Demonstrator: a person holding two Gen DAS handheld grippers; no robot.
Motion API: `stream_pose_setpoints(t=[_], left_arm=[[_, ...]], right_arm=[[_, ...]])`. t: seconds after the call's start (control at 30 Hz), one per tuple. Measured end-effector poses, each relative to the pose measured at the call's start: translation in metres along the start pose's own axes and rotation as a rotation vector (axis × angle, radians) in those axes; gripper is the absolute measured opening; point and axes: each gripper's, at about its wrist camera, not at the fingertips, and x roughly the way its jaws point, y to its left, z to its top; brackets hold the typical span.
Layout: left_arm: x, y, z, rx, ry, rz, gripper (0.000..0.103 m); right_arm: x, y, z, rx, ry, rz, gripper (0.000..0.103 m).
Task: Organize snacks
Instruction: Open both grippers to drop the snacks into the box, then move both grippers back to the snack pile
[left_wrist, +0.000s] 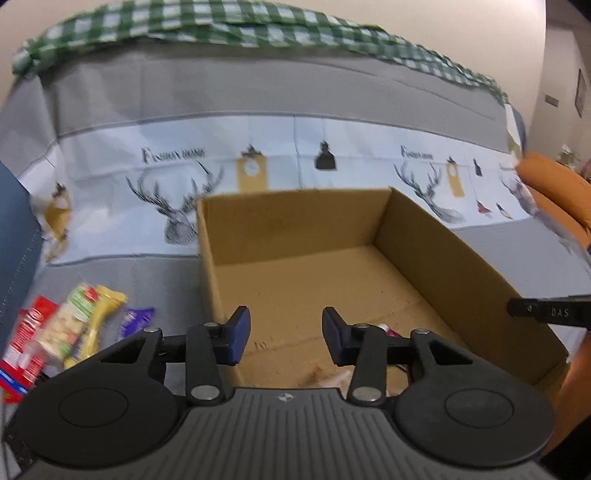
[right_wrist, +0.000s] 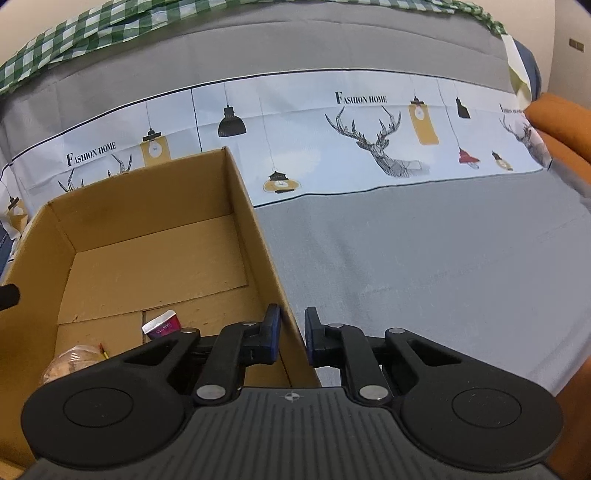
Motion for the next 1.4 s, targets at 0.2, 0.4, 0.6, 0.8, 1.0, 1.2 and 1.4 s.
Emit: stream_pose_setpoints(t=[0.2, 0.4, 0.6, 0.8, 1.0, 1.2, 1.4], left_arm=[[-0.016, -0.005, -0.004, 0.018, -0.073, -0.011, 0.049], [-0.044, -0.017, -0.008, 0.075, -0.178, -0.088, 0.054], [-0.079, -0.001, -0.005, 0.155, -0.200, -0.174, 0.059], [-0.093, 0.046, -0.002, 0.240, -0.122, -0.187, 0.025], [-0.088, 0.115, -0.014, -0.002, -0.096, -0.105, 0.024], [-0.089, 0.161, -0.015, -0.195, -0.070, 0.017, 0.024], [-0.094, 0.190, -0.016, -0.265, -0.050, 0.094, 0.024]], right_arm=[[-0.009, -0.002, -0.005, -0.025, -0.034, 0.002, 0.014], [-0.033, -0.001, -0.006, -0.033, -0.153, 0.035, 0.027], [-0.046, 0.014, -0.008, -0.056, -0.200, 0.094, 0.033], [-0.058, 0.043, -0.007, -0.097, -0.255, 0.174, 0.032], [-0.068, 0.082, -0.008, -0.115, -0.295, 0.279, 0.029], [-0.078, 0.139, -0.016, -0.172, -0.312, 0.436, 0.029], [-0.085, 0.207, -0.030, -0.262, -0.285, 0.597, 0.029]])
